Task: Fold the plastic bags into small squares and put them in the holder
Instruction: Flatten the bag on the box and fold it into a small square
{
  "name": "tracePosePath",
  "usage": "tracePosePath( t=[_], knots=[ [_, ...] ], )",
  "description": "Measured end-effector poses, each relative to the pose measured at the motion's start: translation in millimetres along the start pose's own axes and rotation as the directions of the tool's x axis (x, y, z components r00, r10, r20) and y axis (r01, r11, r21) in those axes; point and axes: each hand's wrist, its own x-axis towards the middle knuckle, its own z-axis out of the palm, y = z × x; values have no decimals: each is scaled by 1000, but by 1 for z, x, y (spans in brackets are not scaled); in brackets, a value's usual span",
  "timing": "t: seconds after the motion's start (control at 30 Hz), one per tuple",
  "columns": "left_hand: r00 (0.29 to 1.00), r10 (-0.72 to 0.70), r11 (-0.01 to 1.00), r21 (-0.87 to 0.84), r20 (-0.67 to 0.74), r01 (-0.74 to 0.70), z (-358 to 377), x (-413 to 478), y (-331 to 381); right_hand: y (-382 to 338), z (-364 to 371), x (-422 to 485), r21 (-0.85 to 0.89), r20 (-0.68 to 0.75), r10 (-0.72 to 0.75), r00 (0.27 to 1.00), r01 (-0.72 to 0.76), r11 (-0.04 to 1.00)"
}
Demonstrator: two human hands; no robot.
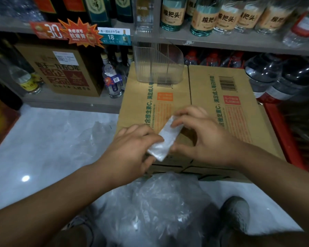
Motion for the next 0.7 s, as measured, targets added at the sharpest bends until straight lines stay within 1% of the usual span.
tracePosePath(
  t=[0.07,0.13,0.17,0.23,0.33,0.4,0.47,0.5,0.57,0.6,0.63,0.7],
  knots=[
    [1000,9,1000,-25,-8,-10,0,0,1,-8,7,-8,21,52,-113,992,112,994],
    [1000,5,999,-54,7,-5,-1,0,3,-11,16,-14,-11,89,-169,982,171,985],
    [1000,0,997,-78,5,0,-2,1,4,-12,19,-16,-21,83,-177,981,179,984],
    [1000,-1,990,-143,-30,-3,-4,2,6,-14,25,-19,-25,25,-174,984,175,984],
    [994,3,965,-260,-110,-32,-6,5,9,-15,26,-19,31,-59,-167,984,169,985],
    [991,3,945,-324,-134,-47,-6,9,9,-17,24,-19,104,-88,-93,992,102,989],
    [992,-20,929,-368,-127,-28,-4,13,6,-18,20,-18,253,-102,67,993,-39,967],
    [992,-55,917,-399,-114,6,-2,15,5,-19,19,-17,358,-83,154,985,-115,927],
    [986,-145,871,-484,-78,89,2,19,5,-20,19,-13,545,-30,280,959,-219,809],
    [982,-179,849,-514,-65,121,4,22,5,-18,20,-10,596,-15,329,944,-256,761],
    [977,-205,835,-531,-60,143,6,24,6,-16,20,-6,615,-17,374,927,-285,735],
    [967,-245,821,-546,-68,170,9,29,8,-9,20,5,582,-76,442,894,-320,748]
  ],
)
